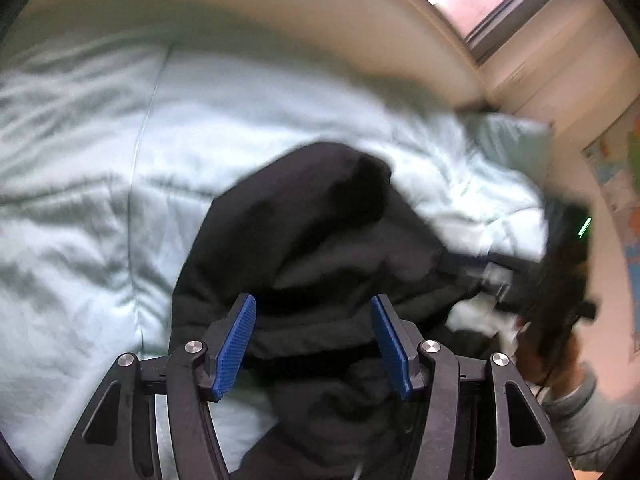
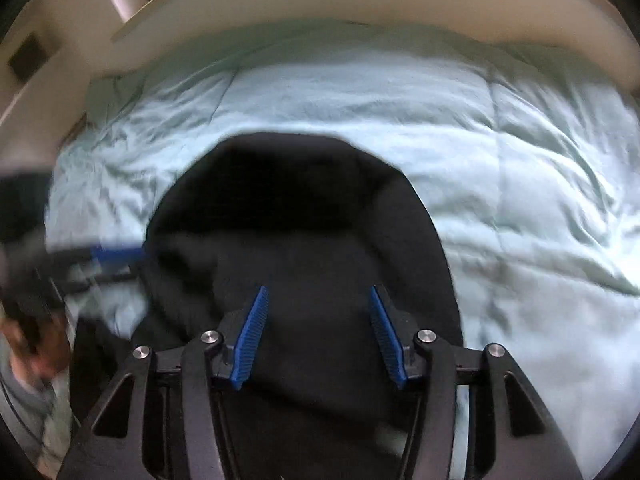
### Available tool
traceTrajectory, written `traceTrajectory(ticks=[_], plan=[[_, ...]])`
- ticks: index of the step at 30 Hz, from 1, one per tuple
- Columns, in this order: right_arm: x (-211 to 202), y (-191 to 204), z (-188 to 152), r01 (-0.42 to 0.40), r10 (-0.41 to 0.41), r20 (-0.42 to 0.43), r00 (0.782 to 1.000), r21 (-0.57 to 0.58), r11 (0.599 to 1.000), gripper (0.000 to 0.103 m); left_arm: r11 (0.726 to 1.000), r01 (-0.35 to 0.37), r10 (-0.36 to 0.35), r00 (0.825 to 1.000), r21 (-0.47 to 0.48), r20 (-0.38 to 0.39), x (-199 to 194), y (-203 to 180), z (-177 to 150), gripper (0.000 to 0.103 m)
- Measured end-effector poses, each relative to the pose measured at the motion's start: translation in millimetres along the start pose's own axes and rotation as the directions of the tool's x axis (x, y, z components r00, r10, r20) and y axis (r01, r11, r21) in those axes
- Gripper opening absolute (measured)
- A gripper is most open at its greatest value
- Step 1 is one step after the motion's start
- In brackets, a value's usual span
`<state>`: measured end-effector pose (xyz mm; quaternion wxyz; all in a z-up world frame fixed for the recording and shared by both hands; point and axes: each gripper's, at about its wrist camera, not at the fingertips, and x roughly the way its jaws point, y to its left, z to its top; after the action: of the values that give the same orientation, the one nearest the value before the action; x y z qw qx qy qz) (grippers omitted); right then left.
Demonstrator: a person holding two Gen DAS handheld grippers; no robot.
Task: Fold large clothes
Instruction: 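Fold the hood down onto the jacket body with both grippers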
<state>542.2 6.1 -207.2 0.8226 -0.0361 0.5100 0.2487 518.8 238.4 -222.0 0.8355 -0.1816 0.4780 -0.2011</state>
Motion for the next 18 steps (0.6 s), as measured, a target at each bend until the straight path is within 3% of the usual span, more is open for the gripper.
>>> traceTrajectory(ticks=[2, 5, 8, 12, 14, 15, 18], plan=[[13.2, -6.8, -9.1, 0.017, -0.016, -0.060, 0.998, 0.010, 1.000, 0.056, 0.999, -0.048, 0.047, 0.998, -0.023, -0.034, 12.5, 8.4, 2.9, 0.063], [41.5, -20.6, -25.4, -0.014, 0.023, -0.127, 0.992, 0.076, 0.997, 0.055, 0.990, -0.096, 0.077, 0.982, -0.106, -0.173, 54.3, 37.5, -7.3, 0.061], [32.0, -21.9, -21.8, -0.021, 0.030, -0.121, 0.992, 0.072, 0.997, 0.055, 0.991, -0.116, 0.106, 0.982, -0.060, -0.159, 42.9, 30.7, -6.1, 0.061], [-13.5, -26.6, -13.5, -0.077, 0.077, -0.055, 0.995, -0.002, 0.997, 0.057, 0.999, -0.038, 0.039, 0.996, 0.008, -0.084, -4.9, 18.3, 7.6, 0.062], [-30.0, -37.9, -5.1, -0.094, 0.094, -0.022, 0.995, -0.006, 0.996, 0.063, 0.999, -0.036, 0.037, 0.998, 0.032, -0.044, -26.2, 20.6, 19.9, 0.067], [-35.4, -46.7, 1.4, -0.103, 0.103, -0.004, 0.995, -0.002, 0.995, 0.067, 0.999, -0.036, 0.037, 0.999, 0.034, -0.028, -34.3, 26.1, 26.2, 0.077], [-30.8, -72.5, 19.8, -0.146, 0.146, -0.010, 0.989, 0.021, 0.989, 0.070, 0.999, 0.047, -0.047, 0.998, 0.001, -0.045, -33.7, 50.7, 50.6, 0.079]])
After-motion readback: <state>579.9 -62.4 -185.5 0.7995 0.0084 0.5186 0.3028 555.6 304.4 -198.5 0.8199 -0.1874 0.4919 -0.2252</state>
